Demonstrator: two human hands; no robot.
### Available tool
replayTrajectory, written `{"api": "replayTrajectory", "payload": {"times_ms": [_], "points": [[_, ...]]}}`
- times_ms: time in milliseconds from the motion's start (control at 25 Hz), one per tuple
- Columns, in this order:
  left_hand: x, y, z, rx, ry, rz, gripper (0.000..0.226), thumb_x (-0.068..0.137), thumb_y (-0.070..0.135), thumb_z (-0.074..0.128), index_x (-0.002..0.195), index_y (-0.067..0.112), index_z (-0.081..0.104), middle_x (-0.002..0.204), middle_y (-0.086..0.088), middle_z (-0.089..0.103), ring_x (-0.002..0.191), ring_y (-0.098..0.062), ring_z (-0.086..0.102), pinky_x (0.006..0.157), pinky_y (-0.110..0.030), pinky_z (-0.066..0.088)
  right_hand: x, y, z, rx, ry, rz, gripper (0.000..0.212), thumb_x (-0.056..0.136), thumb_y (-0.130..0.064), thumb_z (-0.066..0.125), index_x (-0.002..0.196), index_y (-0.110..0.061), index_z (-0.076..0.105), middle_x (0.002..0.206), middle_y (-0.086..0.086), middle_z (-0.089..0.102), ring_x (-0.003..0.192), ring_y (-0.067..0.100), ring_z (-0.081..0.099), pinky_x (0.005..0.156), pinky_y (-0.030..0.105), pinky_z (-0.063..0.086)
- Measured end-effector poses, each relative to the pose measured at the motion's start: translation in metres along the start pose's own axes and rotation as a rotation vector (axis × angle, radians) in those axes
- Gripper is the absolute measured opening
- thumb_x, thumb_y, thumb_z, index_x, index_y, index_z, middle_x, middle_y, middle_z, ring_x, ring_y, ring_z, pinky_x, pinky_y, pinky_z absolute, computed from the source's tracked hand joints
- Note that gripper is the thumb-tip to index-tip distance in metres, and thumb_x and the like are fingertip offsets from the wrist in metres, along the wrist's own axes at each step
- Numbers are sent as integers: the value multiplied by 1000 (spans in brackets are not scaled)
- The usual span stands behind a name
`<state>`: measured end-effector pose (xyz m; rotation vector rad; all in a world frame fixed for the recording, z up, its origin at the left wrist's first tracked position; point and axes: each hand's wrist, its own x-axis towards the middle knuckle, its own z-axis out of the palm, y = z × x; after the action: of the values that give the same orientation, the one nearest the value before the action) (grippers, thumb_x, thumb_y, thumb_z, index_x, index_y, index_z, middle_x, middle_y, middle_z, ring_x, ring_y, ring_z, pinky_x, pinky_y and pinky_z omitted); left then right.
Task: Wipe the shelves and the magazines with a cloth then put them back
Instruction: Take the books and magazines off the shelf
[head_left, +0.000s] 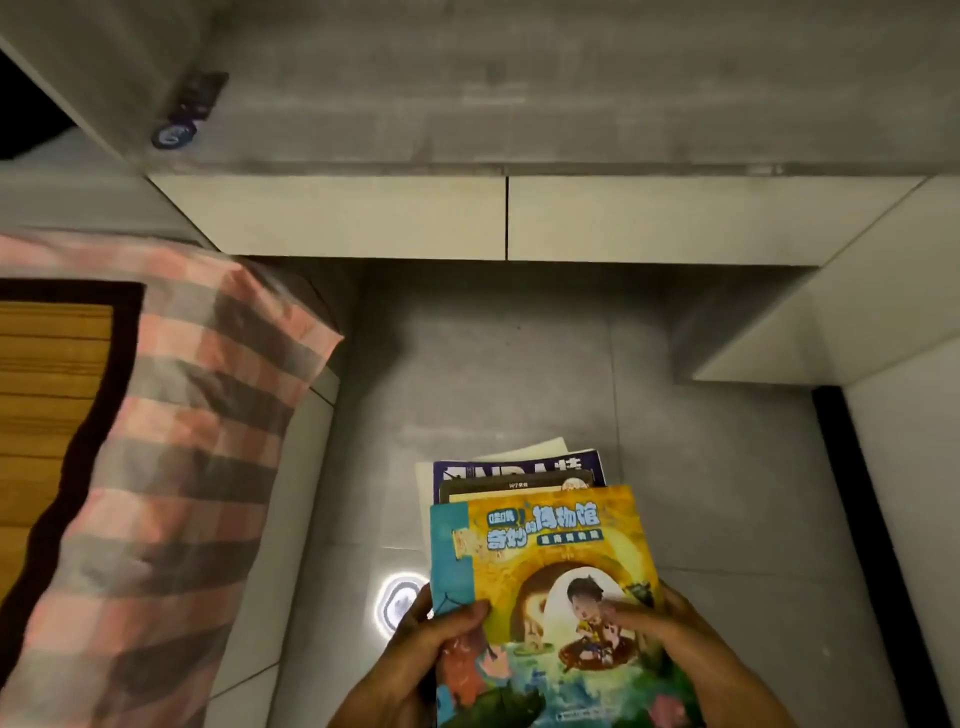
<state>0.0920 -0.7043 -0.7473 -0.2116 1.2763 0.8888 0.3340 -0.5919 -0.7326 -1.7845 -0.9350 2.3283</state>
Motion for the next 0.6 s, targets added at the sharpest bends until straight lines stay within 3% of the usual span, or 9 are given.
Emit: {"api": "replayTrajectory", "payload": {"times_ms": [120,280,440,600], "points": [[106,-24,-49,1,77,69,59,68,-3,78,122,8,57,113,-23,67,100,-45,65,89,-57,51,112,50,6,-6,66,-27,57,62,-17,86,113,-20,60,93,3,75,89,25,70,80,35,50],[238,-39,-105,68,164,169,53,68,1,79,116,6,59,105,-20,71,93,-41,69,84,-57,54,261,118,20,39,86,-93,51,69,-12,80,116,-20,61,100,4,74,90,25,71,83,43,54],[358,-45,-160,223,203,287,56,62,6,86,111,10,59,98,-13,74,88,-33,71,82,-52,56,389,184,34,135,162,-159,53,65,-13,81,114,-20,62,99,1,75,91,24,70,75,37,53],[440,-60,-195,344,186,314,60,58,1,88,110,13,60,98,-10,74,88,-30,72,81,-51,57,468,234,38,250,147,-128,57,58,-13,84,111,-19,64,99,8,74,89,32,71,79,46,56]]}}
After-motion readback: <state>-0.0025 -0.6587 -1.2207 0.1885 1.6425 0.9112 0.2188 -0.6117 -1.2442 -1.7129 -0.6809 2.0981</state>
